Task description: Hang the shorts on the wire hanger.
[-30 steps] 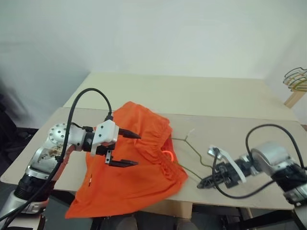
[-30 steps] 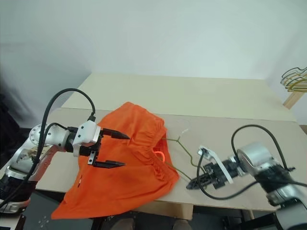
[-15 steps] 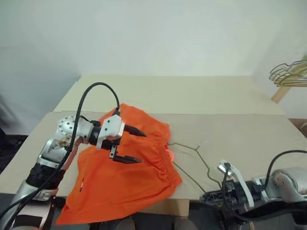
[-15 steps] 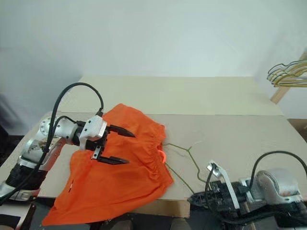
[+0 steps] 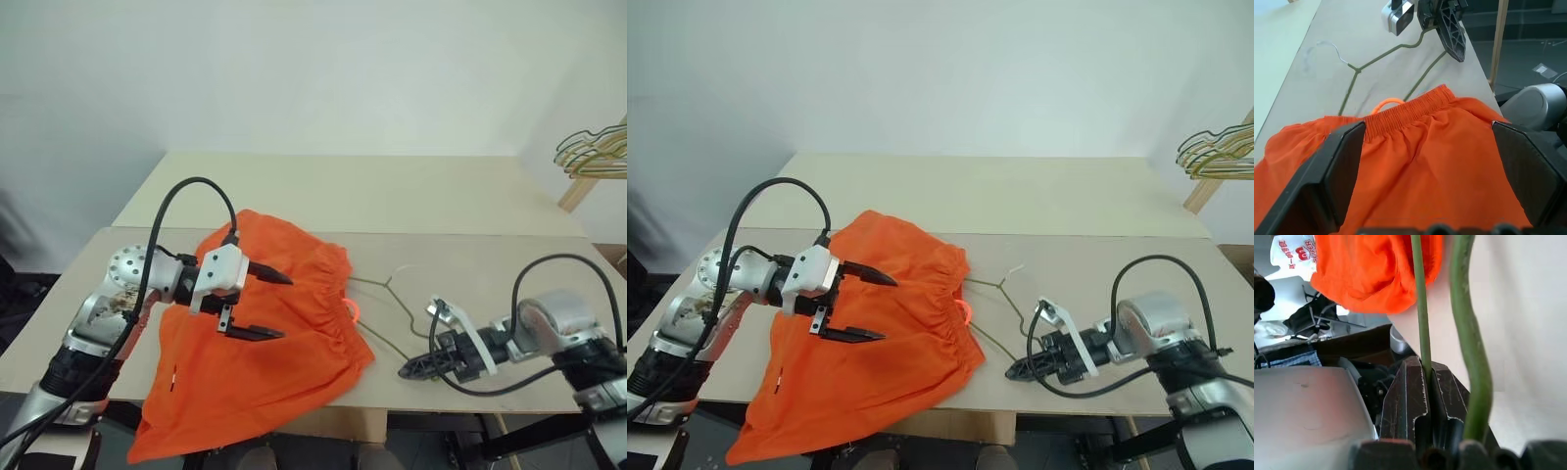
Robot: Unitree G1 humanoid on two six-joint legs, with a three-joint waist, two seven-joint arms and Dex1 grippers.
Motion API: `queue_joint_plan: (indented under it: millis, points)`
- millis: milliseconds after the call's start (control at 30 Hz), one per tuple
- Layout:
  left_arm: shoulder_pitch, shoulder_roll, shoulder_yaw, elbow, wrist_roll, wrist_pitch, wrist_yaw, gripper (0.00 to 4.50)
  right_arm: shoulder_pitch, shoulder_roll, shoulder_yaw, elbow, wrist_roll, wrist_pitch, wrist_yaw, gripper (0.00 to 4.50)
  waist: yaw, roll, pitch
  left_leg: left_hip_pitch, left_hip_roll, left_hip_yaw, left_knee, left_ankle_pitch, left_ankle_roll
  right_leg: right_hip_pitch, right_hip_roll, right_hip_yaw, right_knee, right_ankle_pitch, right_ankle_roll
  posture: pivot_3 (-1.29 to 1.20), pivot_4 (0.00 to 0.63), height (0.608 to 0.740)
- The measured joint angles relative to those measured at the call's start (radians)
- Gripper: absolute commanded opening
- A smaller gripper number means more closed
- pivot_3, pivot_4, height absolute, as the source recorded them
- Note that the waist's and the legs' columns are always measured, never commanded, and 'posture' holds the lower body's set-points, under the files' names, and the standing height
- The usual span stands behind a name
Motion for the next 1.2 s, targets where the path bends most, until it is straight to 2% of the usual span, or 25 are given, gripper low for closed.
queue_joint_plan:
  millis: [200,367,600,800,967,1067,1200]
  points:
    - [0.006,0.001,0.003,-0.006,-0.001,0.007,0.011,4.45,-0.121,0.087,0.043,0.130,-0.058,-0.026,0.025,0.00,0.014,0.000,0.000,-0.001,0.000,0.000,0.000,0.000,0.000,-0.001,0.000,0.000,0.000,0.000,0.000,0.08,0.000,0.740]
    - [0.010,0.003,0.007,-0.020,-0.001,0.008,0.021,4.45,-0.155,0.209,0.043,0.257,-0.117,-0.015,-0.049,0.00,0.023,0.000,0.000,-0.001,0.000,0.000,0.000,0.000,0.000,-0.001,0.000,0.000,0.001,0.000,0.000,0.09,0.000,0.740]
    - [0.013,0.006,0.010,-0.024,-0.001,0.009,0.023,4.45,-0.188,0.271,-0.029,0.370,-0.135,-0.017,-0.089,0.00,0.026,0.000,0.000,0.000,-0.001,0.000,0.000,0.000,0.000,-0.001,0.000,0.000,0.002,0.000,-0.001,0.08,0.000,0.740]
    - [0.013,0.005,0.010,-0.024,-0.001,0.009,0.024,4.45,-0.218,0.281,-0.077,0.401,-0.147,-0.033,-0.098,0.00,0.021,0.000,0.000,0.000,-0.001,0.000,0.000,0.000,0.000,-0.002,0.000,0.000,0.002,0.000,-0.001,0.08,0.000,0.740]
    - [0.013,0.001,0.010,-0.023,-0.001,0.009,0.028,4.45,-0.171,0.296,-0.124,0.318,-0.155,-0.080,-0.128,0.00,0.021,0.000,0.000,-0.001,-0.001,0.000,0.000,0.000,0.000,-0.002,0.000,0.000,0.003,0.000,0.000,0.07,0.000,0.740]
    - [0.011,0.001,0.010,-0.016,0.000,0.007,0.027,4.45,-0.110,0.295,-0.178,0.183,-0.157,-0.124,-0.183,0.00,0.021,0.000,0.000,-0.001,-0.001,0.000,0.000,0.000,0.000,-0.003,0.000,0.000,0.003,0.000,0.000,0.06,0.000,0.740]
    - [0.003,0.000,0.010,0.001,0.000,0.004,0.023,4.45,0.023,0.331,-0.253,-0.050,-0.192,-0.274,-0.317,0.00,0.020,0.000,0.000,-0.001,0.000,0.000,0.000,0.000,0.000,-0.003,0.000,0.000,0.004,0.000,0.000,0.04,0.000,0.740]
